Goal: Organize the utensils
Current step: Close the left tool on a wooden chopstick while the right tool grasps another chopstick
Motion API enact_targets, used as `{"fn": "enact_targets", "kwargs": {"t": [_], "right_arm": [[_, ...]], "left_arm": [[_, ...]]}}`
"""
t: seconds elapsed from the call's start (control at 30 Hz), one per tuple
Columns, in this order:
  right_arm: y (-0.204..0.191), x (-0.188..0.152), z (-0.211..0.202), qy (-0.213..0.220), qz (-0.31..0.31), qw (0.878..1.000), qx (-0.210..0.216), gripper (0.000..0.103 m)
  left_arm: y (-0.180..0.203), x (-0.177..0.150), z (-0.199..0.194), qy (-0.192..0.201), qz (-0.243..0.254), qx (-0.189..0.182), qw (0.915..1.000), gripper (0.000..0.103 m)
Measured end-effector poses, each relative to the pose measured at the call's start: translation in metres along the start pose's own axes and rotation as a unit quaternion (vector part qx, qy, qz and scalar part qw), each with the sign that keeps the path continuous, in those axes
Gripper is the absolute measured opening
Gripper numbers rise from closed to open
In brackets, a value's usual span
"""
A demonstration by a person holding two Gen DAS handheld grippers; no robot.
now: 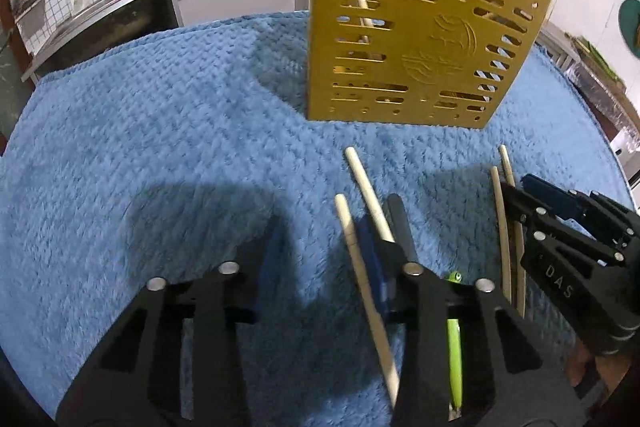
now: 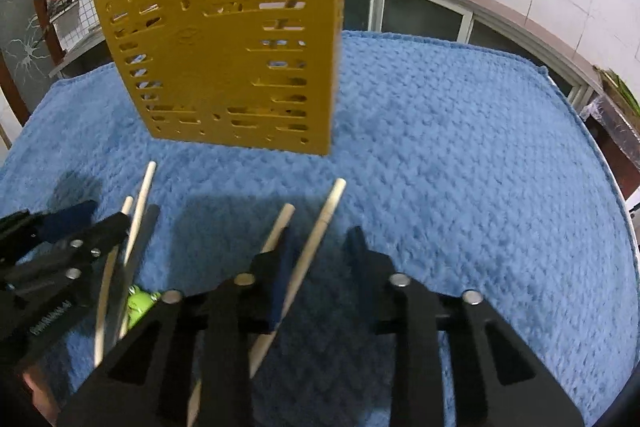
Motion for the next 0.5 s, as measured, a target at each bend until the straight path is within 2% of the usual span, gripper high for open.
{"fn": "enact_targets", "kwargs": {"t": [0.03, 0.17, 0.3, 0.5], "right_arm": [[-0.002, 0.001, 0.0, -0.002, -0.005, 1.0, 0.006, 0.015], [0.0, -0.002, -0.006, -0.003, -0.017, 0.999, 0.027, 0.01], [0.007, -0.006, -0.013, -0.004, -0.027, 0.999, 0.035, 0.007], [0.022, -0.012, -0.015, -0.012, -0.023, 0.999, 0.042, 0.007]], "left_arm": [[0.001, 0.0, 0.0, -0.001, 0.0, 0.0, 1.0, 0.029], [0.004, -0.001, -0.002, 0.003, 0.015, 0.011, 0.9998, 0.019], [-0.002, -0.002, -0.008, 0.004, 0.011, -0.001, 0.9999, 0.01], [-0.008, -0.003, -0.01, -0.002, 0.009, -0.018, 0.9998, 0.008]]}}
Point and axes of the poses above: each gripper's, at about its wrist camera, not at the fingertips, and z roughly the way its jaws point, y to its right, x to its top, the point moved 7 cm from there along z, roughly the way its jaws point, and after that the axes turned 2 degrees about -x, right-handed, at the moved point
